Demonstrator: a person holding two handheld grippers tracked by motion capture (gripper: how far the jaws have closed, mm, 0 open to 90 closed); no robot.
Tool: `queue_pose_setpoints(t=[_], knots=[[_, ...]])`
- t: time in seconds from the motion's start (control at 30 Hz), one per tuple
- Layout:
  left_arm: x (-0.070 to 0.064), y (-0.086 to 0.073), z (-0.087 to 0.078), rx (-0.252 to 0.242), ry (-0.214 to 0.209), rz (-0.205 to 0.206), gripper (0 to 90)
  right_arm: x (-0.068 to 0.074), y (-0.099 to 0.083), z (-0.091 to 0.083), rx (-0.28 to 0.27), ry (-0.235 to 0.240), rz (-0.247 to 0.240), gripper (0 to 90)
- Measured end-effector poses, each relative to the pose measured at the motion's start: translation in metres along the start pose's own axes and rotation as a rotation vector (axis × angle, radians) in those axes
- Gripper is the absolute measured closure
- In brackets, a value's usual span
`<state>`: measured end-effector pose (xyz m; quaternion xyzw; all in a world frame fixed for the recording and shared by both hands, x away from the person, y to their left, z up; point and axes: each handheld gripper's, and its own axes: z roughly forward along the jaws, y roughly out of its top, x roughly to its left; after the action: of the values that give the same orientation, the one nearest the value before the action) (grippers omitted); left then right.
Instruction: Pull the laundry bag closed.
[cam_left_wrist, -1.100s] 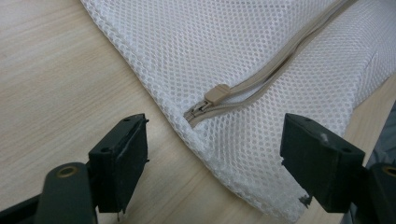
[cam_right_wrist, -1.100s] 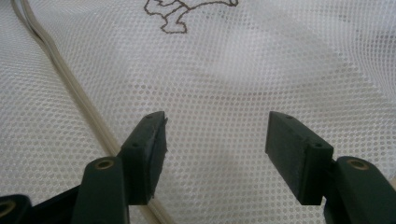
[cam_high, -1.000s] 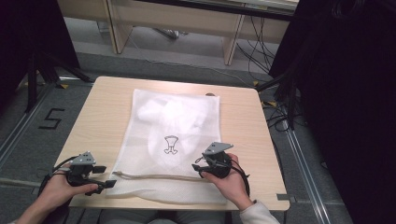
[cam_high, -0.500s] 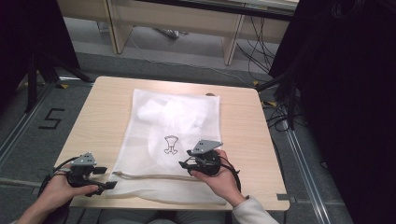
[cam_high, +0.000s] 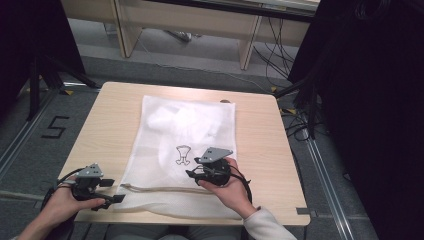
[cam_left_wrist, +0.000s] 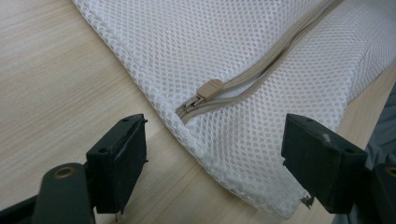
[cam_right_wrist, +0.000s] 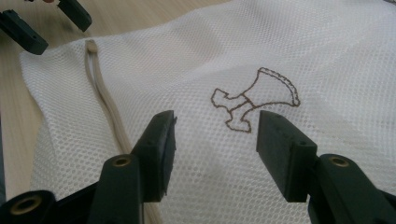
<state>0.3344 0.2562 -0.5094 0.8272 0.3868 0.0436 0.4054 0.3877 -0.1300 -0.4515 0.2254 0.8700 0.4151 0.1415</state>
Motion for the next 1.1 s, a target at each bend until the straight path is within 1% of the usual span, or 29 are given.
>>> queue_pose_setpoints(t=[0.03, 0.07, 0.1, 0.13, 0.17, 0.2, 0.23, 0.3, 0.33, 0.37, 0.4, 0.47, 0.5, 0.57, 0.63, 0.67, 0.7, 0.73, 0.77, 0.8, 0.83, 0.87, 0.9, 0.93, 1.0, 1.03, 1.07, 1.1], knots=[[0.0, 0.0, 0.0, -0.005, 0.001, -0.004, 21.8, 0.0, 0.0, 0.0, 0.002, -0.003, 0.007, 47.7], [-0.001, 0.0, 0.0, -0.015, 0.003, -0.008, 21.8, -0.001, -0.001, -0.001, 0.01, -0.002, 0.001, 47.4], [-0.001, -0.001, 0.001, -0.021, 0.009, -0.009, 21.8, -0.002, -0.001, -0.001, 0.0, -0.009, 0.007, 47.1], [0.0, 0.0, 0.0, 0.003, 0.004, 0.001, 21.8, -0.002, -0.002, -0.001, 0.003, -0.013, 0.014, 46.8], [0.0, 0.0, 0.0, 0.005, -0.005, 0.003, 21.7, -0.003, -0.003, -0.001, -0.003, -0.015, 0.005, 46.6], [0.0, 0.0, 0.0, 0.005, -0.004, 0.003, 21.7, -0.003, -0.003, -0.002, -0.002, -0.024, 0.016, 46.4], [0.0, 0.0, 0.0, 0.003, -0.004, 0.0, 21.7, -0.004, -0.003, -0.002, 0.008, -0.011, 0.03, 46.4], [0.0, 0.0, 0.0, 0.002, 0.001, 0.001, 21.6, -0.005, -0.002, -0.001, -0.014, -0.021, 0.015, 47.1], [0.0, 0.0, 0.0, 0.005, -0.002, 0.004, 21.6, -0.004, -0.002, -0.001, -0.014, -0.022, 0.024, 47.6], [0.0, 0.0, 0.0, 0.003, 0.006, 0.003, 21.6, -0.004, -0.001, -0.001, -0.009, -0.001, 0.012, 47.8], [-0.001, -0.001, 0.001, -0.015, 0.011, 0.0, 21.5, -0.003, 0.0, 0.0, -0.006, 0.006, 0.007, 47.9], [-0.001, -0.001, 0.001, -0.016, 0.009, -0.002, 21.4, -0.001, 0.001, 0.001, -0.014, -0.002, 0.012, 48.8], [-0.001, -0.001, 0.001, -0.015, 0.009, -0.001, 21.4, 0.002, 0.004, 0.004, -0.011, 0.012, -0.006, 49.9], [-0.001, -0.001, 0.001, -0.016, 0.008, -0.002, 21.4, 0.004, 0.005, 0.005, -0.014, 0.017, -0.006, 50.5], [-0.001, -0.001, 0.001, -0.015, 0.006, -0.001, 21.3, 0.008, 0.012, 0.012, -0.017, 0.028, -0.025, 51.3], [-0.001, -0.001, 0.001, -0.014, 0.006, 0.0, 21.3, 0.01, 0.015, 0.013, -0.003, 0.041, -0.02, 51.3], [-0.001, -0.001, 0.001, -0.015, 0.005, 0.0, 21.2, 0.011, 0.017, 0.017, -0.014, 0.043, -0.031, 51.4], [-0.001, -0.001, 0.001, -0.013, 0.003, 0.001, 21.1, 0.012, 0.019, 0.019, 0.0, 0.047, -0.033, 51.8], [0.0, -0.001, 0.001, 0.002, -0.007, 0.002, 21.0, 0.013, 0.021, 0.023, -0.01, 0.049, -0.039, 52.0], [0.0, -0.001, 0.0, 0.008, -0.005, 0.004, 20.9, 0.014, 0.024, 0.024, 0.007, 0.061, -0.033, 52.3], [-0.001, -0.001, 0.0, 0.008, 0.0, -0.01, 20.9, 0.016, 0.026, 0.028, -0.004, 0.06, -0.041, 52.5], [-0.002, -0.001, 0.002, -0.014, 0.002, -0.014, 20.8, 0.017, 0.029, 0.031, 0.006, 0.071, -0.043, 52.8], [-0.002, -0.001, 0.001, -0.012, 0.002, -0.009, 20.8, 0.018, 0.03, 0.033, -0.002, 0.07, -0.056, 53.2], [-0.001, -0.001, 0.001, -0.014, 0.002, 0.0, 20.8, 0.02, 0.032, 0.035, 0.01, 0.075, -0.05, 53.3], [-0.001, -0.001, 0.001, -0.012, 0.001, -0.004, 20.7, 0.022, 0.037, 0.039, 0.012, 0.087, -0.062, 55.4], [-0.001, 0.0, 0.0, 0.01, -0.008, -0.005, 20.7, 0.024, 0.039, 0.042, 0.015, 0.089, -0.05, 55.7], [-0.001, -0.001, 0.002, -0.013, 0.001, -0.008, 20.7, 0.024, 0.041, 0.043, 0.019, 0.098, -0.065, 56.3], [-0.001, -0.001, 0.002, -0.009, 0.0, -0.005, 20.7, 0.027, 0.043, 0.046, 0.016, 0.098, -0.053, 57.2]])
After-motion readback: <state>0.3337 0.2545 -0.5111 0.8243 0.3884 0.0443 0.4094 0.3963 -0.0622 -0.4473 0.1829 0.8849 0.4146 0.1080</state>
